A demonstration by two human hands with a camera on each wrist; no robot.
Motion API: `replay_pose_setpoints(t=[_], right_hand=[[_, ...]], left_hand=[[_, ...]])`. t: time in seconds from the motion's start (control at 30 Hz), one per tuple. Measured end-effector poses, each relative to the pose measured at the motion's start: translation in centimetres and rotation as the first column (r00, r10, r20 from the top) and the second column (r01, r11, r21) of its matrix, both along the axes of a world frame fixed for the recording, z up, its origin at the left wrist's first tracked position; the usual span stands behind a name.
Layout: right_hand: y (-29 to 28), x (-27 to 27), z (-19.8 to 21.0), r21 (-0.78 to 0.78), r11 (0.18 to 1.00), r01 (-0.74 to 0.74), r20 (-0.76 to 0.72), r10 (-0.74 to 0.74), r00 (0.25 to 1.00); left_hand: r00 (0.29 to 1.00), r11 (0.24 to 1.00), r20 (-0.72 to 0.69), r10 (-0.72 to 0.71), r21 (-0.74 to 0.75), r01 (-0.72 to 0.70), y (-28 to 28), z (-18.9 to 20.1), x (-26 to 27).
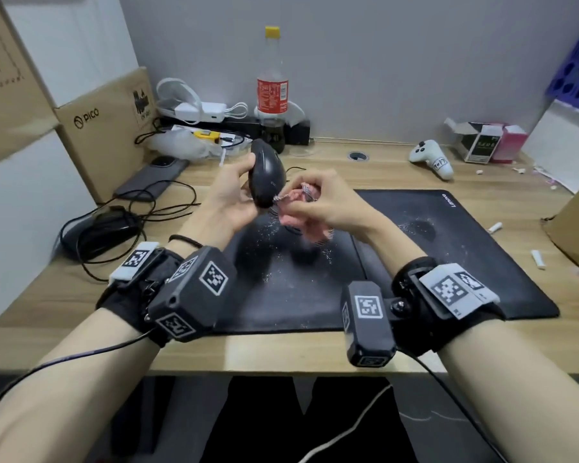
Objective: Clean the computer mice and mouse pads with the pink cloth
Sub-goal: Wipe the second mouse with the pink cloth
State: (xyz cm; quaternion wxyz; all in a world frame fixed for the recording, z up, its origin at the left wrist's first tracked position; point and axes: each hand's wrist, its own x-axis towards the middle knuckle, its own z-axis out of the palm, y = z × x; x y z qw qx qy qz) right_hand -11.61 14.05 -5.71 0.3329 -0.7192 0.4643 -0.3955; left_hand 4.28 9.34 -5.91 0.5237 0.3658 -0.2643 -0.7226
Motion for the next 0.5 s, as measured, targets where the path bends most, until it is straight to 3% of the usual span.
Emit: replay_pose_setpoints(t=[0.1,0.23,0.3,0.4,0.5], right_hand=[[-0.5,-1.2,0.5,0.014,0.982,0.189,0.109,-0.190,0.976],[-2.5,-0.2,2.0,-0.078,0.905,0.418,0.320,-0.374,0.870],[-3.1,0.8,2.2,-0.093,0.912,0.400,0.276,-0.363,0.890],[-2.5,2.3,1.1,-0.136,0.930,0.341,0.177,-0.316,0.932],[-1.2,2.4,-0.5,-0.183,0.966,0.181,0.114,-0.162,0.980]], left_hand=[[1.000,1.000,0.017,-0.009,-0.008,0.010,0.4,0.0,0.4],[0.991,0.991,0.059,-0.116,-0.066,0.120,1.4,-0.2,-0.5],[0.988,0.982,0.040,-0.151,-0.104,0.155,1.7,0.0,-1.3],[0.996,0.994,0.002,-0.089,-0.063,0.089,1.6,0.5,-2.0],[1.000,0.999,-0.011,-0.016,-0.030,0.016,1.6,0.8,-1.8]])
